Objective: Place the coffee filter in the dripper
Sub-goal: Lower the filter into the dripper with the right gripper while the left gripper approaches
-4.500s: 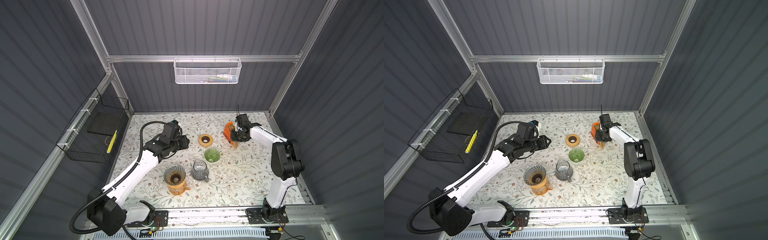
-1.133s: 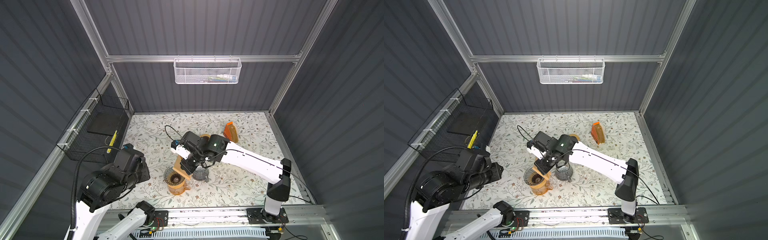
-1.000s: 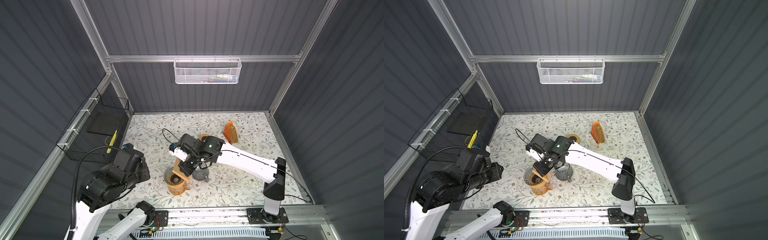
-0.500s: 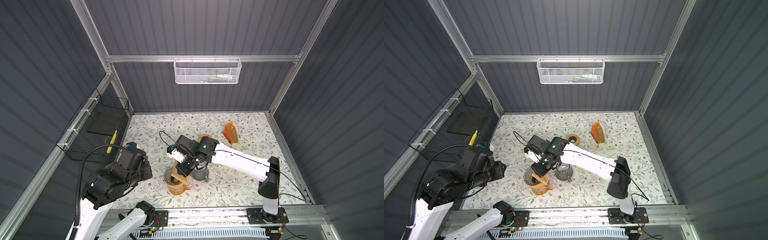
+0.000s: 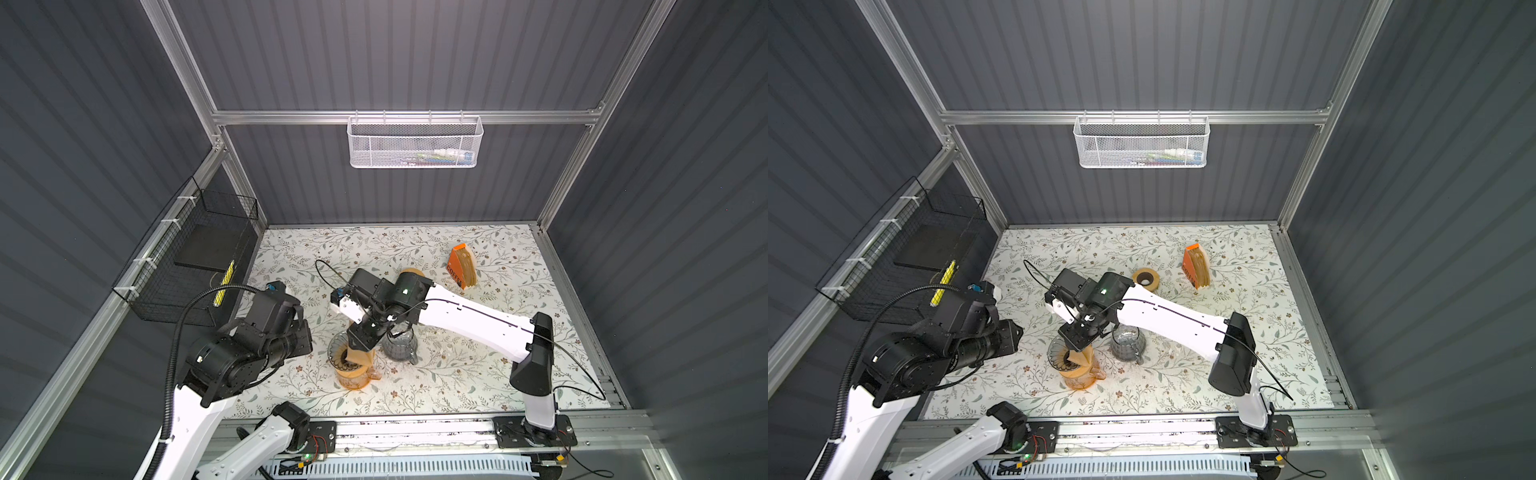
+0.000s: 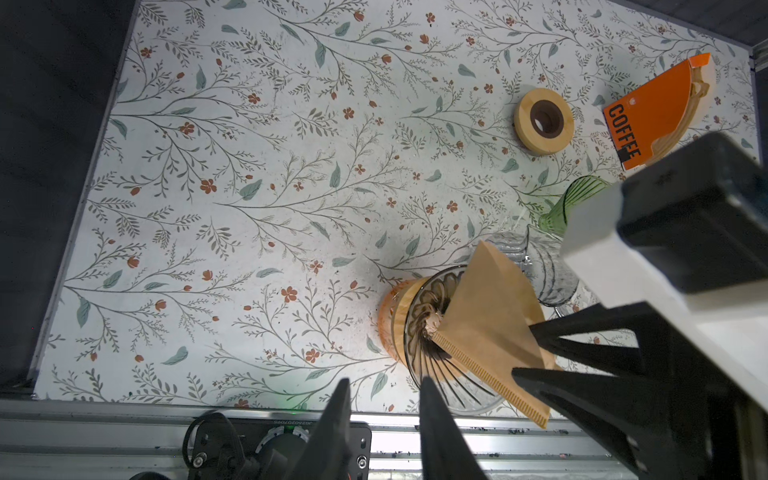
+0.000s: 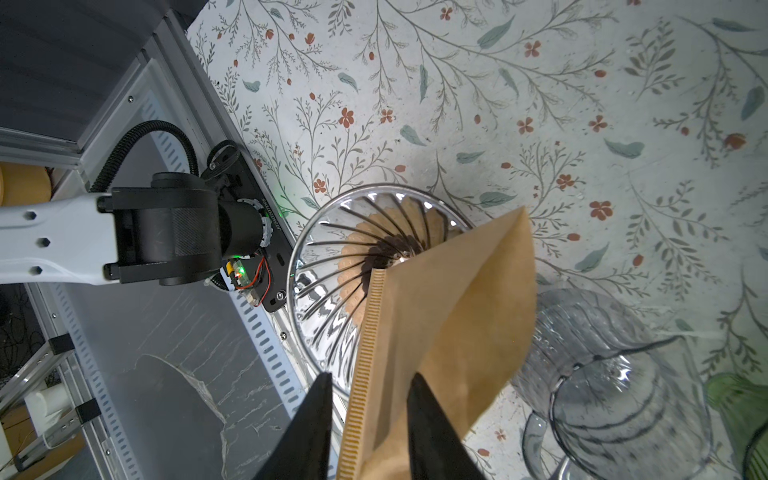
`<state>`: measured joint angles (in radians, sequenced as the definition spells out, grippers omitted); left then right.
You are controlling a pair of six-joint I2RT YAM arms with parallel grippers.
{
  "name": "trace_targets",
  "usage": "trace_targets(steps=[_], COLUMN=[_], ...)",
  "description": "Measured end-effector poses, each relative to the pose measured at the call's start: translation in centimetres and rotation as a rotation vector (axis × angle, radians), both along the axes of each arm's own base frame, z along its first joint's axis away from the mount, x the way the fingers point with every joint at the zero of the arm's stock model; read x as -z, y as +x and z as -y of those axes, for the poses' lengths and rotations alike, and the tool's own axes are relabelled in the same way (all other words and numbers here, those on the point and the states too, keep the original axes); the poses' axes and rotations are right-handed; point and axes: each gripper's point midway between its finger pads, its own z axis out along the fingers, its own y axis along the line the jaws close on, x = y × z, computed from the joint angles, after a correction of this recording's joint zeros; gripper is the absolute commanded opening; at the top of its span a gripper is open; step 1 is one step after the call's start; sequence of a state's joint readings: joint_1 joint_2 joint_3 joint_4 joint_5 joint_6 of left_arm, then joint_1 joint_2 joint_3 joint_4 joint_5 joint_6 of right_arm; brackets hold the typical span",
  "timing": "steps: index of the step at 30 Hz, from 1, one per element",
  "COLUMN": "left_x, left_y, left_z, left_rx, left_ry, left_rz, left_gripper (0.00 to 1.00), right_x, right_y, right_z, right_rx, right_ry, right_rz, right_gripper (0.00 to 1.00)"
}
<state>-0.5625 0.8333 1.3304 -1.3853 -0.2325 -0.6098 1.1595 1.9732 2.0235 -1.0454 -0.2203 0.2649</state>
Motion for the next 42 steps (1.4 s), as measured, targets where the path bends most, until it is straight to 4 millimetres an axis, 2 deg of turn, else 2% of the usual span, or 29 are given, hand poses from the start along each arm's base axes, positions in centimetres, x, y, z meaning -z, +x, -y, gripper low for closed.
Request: trace_targets(steps=[6,11,14,18,23,29,37,42], left_x=[0.9,1.2,1.3,1.9,3.1,4.6,3.4,4.6], left_y=[0.2,0.7,1.3,2.0,3.0,3.7,4.4,3.7], left_z=[1.7,3.6,4.8,6.4,8.1,9.5,11.2,11.9], left_rx=[0.058,0.107,0.136,0.171,0.202,0.227,0.264,0.291], left_ry=[-0.047,-0.098,-0.128,-0.156,-0.163,-0.110,-0.019,0.076], left_rz=[-0.031,-0.059,-0.072,-0.107,-0.174,-0.269,-0.313,-0.387], left_gripper=[0.28,0.27,0.27,0.26,0.28,0.32,0.33,0.33], right_x=[-2.0,-4.6,-5.3,-4.4,-1.8,-0.7,-0.6,0.0], right_y=[0.7,1.0,1.8,3.3,4.9,5.7,7.0,7.8], right_z=[1.0,3.5,5.1,6.9,8.5,8.7,8.5,8.9], right_rx=[0.039,0.098,0.148,0.219,0.287,0.313,0.331,0.347], right_ry=[0.029,0.102,0.138,0.144,0.109,0.109,0.148,0.167], right_rz=[0.061,0.093,0.100,0.083,0.056,0.054,0.068,0.059], right_gripper=[0.35,0.37,0.37,0.37,0.38,0.39,0.39,0.39])
